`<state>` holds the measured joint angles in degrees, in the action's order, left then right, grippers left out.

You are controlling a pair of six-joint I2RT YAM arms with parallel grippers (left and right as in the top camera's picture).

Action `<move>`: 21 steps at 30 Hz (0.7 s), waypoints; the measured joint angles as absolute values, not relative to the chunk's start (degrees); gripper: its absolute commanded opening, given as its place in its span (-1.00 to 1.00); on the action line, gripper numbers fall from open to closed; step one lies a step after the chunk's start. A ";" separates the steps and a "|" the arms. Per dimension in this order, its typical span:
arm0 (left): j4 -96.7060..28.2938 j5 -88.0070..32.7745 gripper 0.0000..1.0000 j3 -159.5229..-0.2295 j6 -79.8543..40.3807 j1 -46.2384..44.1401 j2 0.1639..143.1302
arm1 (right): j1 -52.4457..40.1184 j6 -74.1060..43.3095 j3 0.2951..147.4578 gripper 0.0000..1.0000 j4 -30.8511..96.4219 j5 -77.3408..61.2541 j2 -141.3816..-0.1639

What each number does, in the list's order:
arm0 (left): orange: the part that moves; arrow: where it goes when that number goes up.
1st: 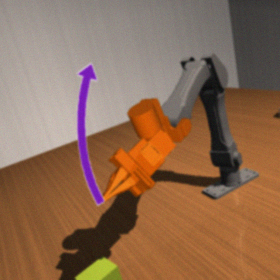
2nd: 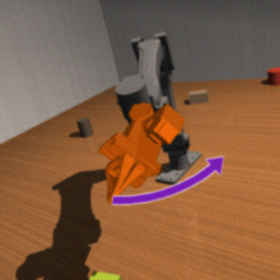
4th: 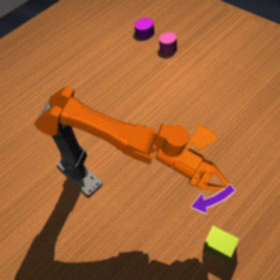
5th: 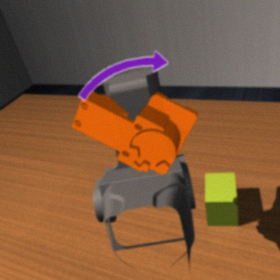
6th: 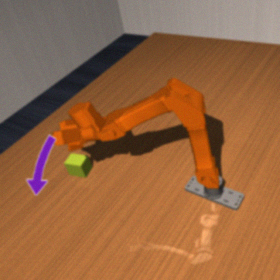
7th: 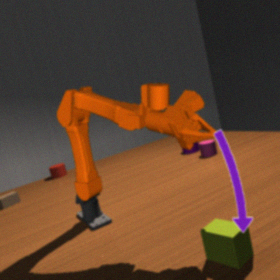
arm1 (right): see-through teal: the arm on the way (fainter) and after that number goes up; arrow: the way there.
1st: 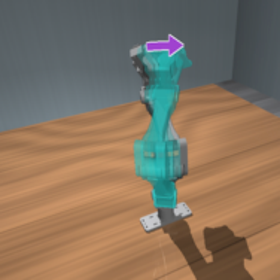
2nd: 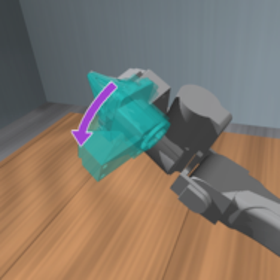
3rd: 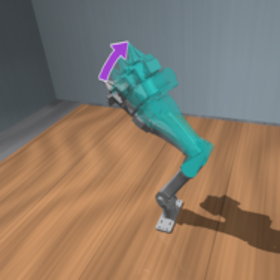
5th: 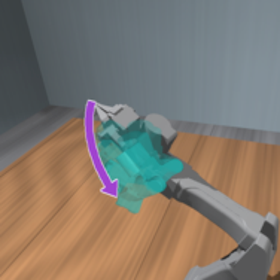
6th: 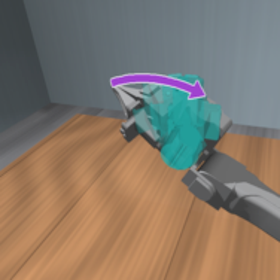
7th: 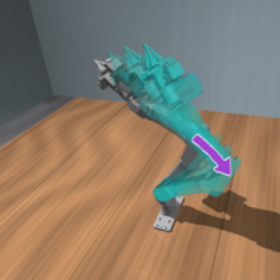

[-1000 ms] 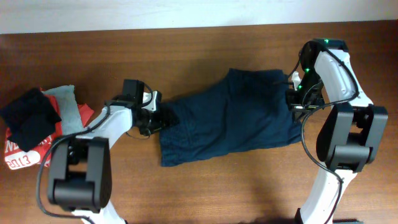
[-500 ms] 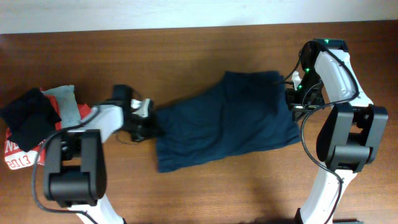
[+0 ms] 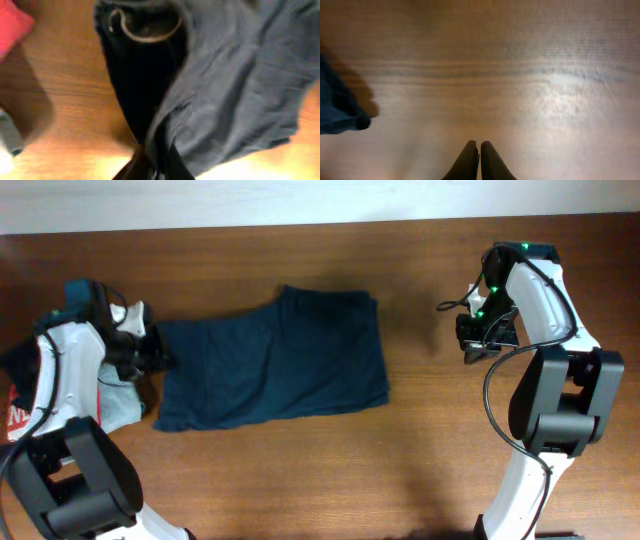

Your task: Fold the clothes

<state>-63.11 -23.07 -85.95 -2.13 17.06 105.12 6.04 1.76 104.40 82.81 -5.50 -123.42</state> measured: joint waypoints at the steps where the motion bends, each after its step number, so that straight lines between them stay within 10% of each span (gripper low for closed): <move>1: -64.73 -23.09 -0.99 -87.64 -1.91 16.86 105.12 | 5.93 1.78 104.40 -0.81 82.41 -5.72 -123.42; 21: -64.07 -40.97 -0.99 -98.21 -1.28 2.20 104.90 | -3.55 2.33 94.63 -0.84 68.97 -8.64 -123.42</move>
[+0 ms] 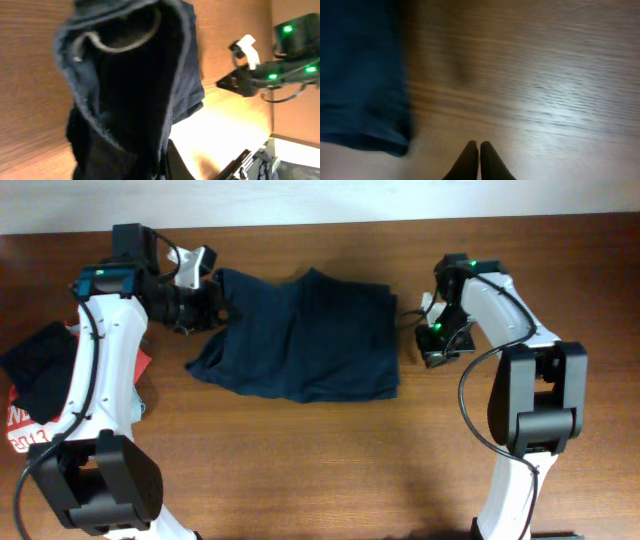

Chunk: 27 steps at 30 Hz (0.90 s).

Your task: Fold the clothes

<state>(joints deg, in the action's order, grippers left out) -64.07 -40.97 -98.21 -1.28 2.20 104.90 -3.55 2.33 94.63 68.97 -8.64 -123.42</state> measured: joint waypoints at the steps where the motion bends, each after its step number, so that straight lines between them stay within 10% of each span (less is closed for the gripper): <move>1: -64.03 -41.21 -0.99 -98.21 -1.28 1.89 104.90 | -4.16 2.96 93.43 -0.85 67.44 -9.76 -123.42; 27: -67.92 -20.60 -1.00 -98.24 -1.32 0.86 104.88 | -10.39 4.34 100.51 -0.92 59.81 -18.57 -123.48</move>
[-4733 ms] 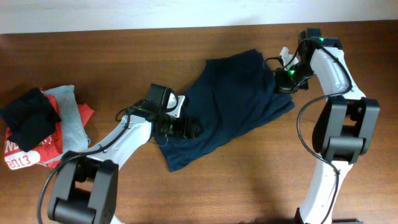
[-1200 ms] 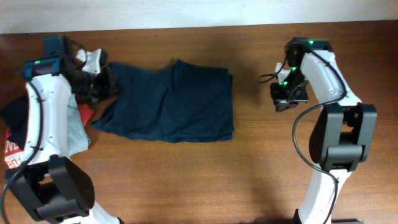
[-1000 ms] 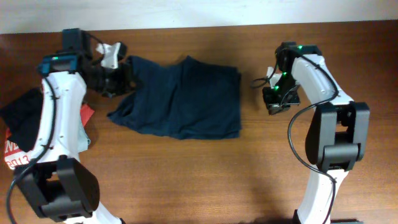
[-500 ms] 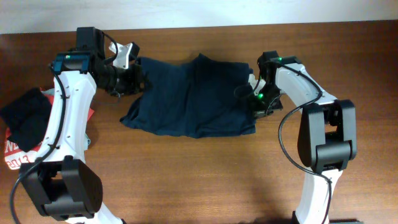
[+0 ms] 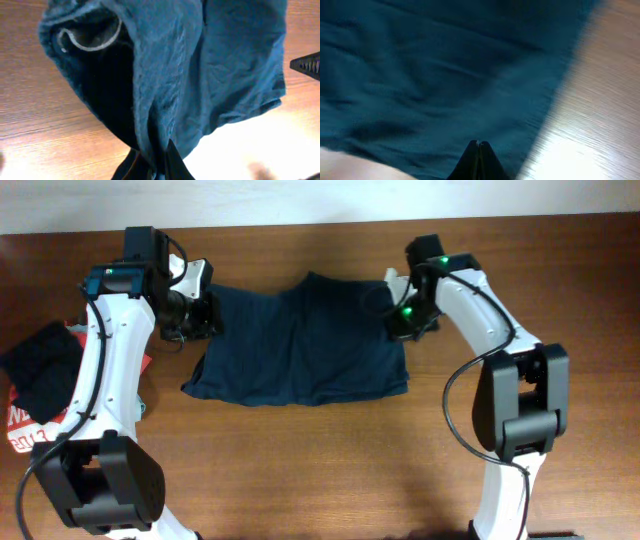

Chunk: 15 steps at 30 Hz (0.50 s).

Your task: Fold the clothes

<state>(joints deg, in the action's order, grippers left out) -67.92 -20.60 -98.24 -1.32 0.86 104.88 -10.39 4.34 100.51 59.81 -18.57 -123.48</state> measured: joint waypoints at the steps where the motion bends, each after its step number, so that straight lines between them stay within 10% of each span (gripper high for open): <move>1: -67.92 -20.36 -0.99 -98.24 -1.32 0.86 104.88 | -11.18 3.92 100.51 -0.92 59.09 -19.79 -123.48; 15: -68.12 -19.44 -0.99 -98.24 -2.85 2.72 103.46 | -25.93 -7.53 100.53 -0.92 48.45 -24.88 -125.14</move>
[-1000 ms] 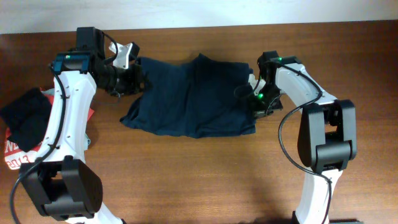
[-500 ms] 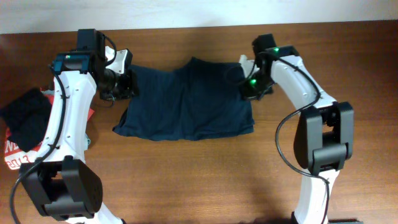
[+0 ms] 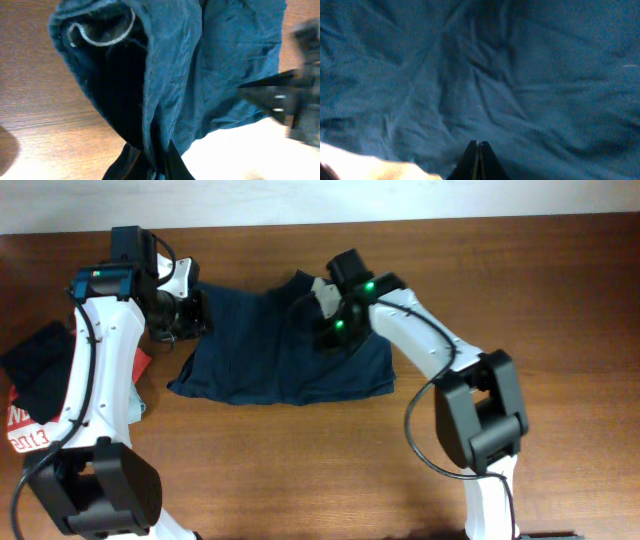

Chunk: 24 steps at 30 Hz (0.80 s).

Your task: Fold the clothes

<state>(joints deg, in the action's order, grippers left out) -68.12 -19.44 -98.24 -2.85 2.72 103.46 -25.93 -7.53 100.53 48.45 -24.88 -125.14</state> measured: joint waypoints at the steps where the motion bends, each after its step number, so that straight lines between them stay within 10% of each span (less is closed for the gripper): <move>1: -68.16 -19.49 -0.99 -98.24 -2.83 2.70 103.24 | -26.81 -8.01 100.53 -0.92 48.05 -24.88 -125.97; 24: -68.82 -20.12 -1.00 -98.24 -3.03 2.70 97.71 | -43.59 -23.33 100.73 -0.82 36.77 -24.82 -133.69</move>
<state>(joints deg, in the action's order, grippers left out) -68.82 -20.12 -98.24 -3.03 2.70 97.71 -43.59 -23.33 100.73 36.77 -24.82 -133.69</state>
